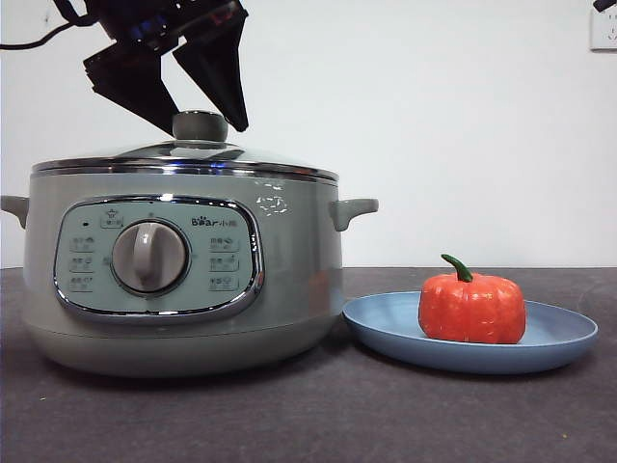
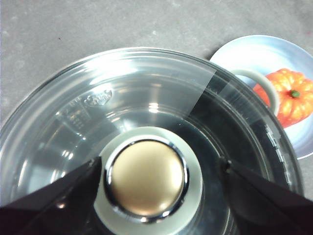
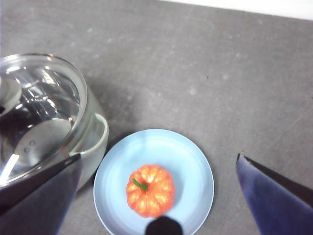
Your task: Take the pumpkin out from the steamer,put the pumpkin in the blue plate,close the lid
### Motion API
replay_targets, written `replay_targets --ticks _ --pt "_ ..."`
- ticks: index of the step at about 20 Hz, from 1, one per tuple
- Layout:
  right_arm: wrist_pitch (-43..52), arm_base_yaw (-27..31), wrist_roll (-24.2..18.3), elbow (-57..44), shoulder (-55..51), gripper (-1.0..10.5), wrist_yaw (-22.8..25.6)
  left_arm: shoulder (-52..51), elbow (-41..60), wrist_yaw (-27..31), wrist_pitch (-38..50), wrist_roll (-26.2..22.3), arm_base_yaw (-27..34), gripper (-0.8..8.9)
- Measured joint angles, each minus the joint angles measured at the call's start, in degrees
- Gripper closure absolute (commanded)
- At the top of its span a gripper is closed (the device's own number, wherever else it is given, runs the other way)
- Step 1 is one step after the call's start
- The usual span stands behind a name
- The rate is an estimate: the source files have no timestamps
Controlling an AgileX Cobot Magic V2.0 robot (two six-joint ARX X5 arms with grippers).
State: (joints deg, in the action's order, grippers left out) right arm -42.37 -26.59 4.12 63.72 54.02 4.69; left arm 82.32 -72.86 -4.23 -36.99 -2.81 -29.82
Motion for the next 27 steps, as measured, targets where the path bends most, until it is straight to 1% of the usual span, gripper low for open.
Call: replay_targets --ticks 3,7,8,9,10,11,12,13,15,16,18,20,23,27 --pt "-1.3 0.0 0.0 0.0 0.0 4.1 -0.2 -3.8 -0.1 0.0 -4.1 0.0 0.0 4.06" --pt "-4.7 0.0 0.2 0.0 -0.3 4.1 -0.2 -8.9 -0.3 0.1 -15.3 0.0 0.0 4.11" --pt "-5.8 0.0 0.7 0.0 -0.5 4.2 -0.5 -10.4 -0.3 0.0 -18.3 0.0 0.0 4.37" --pt "-6.9 0.0 1.0 0.0 -0.7 4.5 -1.5 -11.7 -0.3 0.0 -20.8 0.0 0.0 5.12" --pt "-7.5 0.0 1.3 0.0 -0.8 5.5 -2.6 -13.0 -0.3 0.0 -22.6 0.0 0.0 5.94" --pt "-7.6 0.0 1.6 0.0 -0.9 7.0 -3.5 -14.5 -0.3 0.0 -23.9 0.0 0.0 7.31" --pt "-7.6 0.0 1.7 0.0 -1.1 8.4 -3.6 -15.8 -0.3 0.0 -24.2 -0.2 0.0 8.42" --pt "-7.6 -0.1 1.7 0.0 -1.5 9.8 -3.6 -17.6 -0.3 0.0 -23.7 -0.5 0.0 8.22" --pt "-6.3 -1.0 1.7 0.0 -2.6 9.6 -3.3 -21.0 -0.3 0.1 -20.2 -0.8 0.0 8.22" --pt "-4.0 -1.9 1.7 -0.6 -3.5 9.6 -3.0 -22.9 -0.3 0.4 -17.9 -0.9 0.0 8.22" --pt "2.2 -3.5 1.9 -3.7 -6.6 9.6 -2.8 -26.8 -0.3 2.6 -15.3 -1.1 0.0 8.22" --pt "9.1 -5.0 2.0 -8.8 -10.8 9.6 -0.9 -30.9 1.2 4.2 -12.2 -1.2 0.0 8.22" --pt "16.2 -6.6 2.1 -17.0 -16.6 9.6 3.0 -38.8 9.9 5.6 -5.8 -1.2 0.0 8.22" --pt "20.1 -6.8 2.4 -23.4 -20.6 9.6 3.1 -45.8 19.6 5.7 -2.2 -1.2 0.0 8.22"
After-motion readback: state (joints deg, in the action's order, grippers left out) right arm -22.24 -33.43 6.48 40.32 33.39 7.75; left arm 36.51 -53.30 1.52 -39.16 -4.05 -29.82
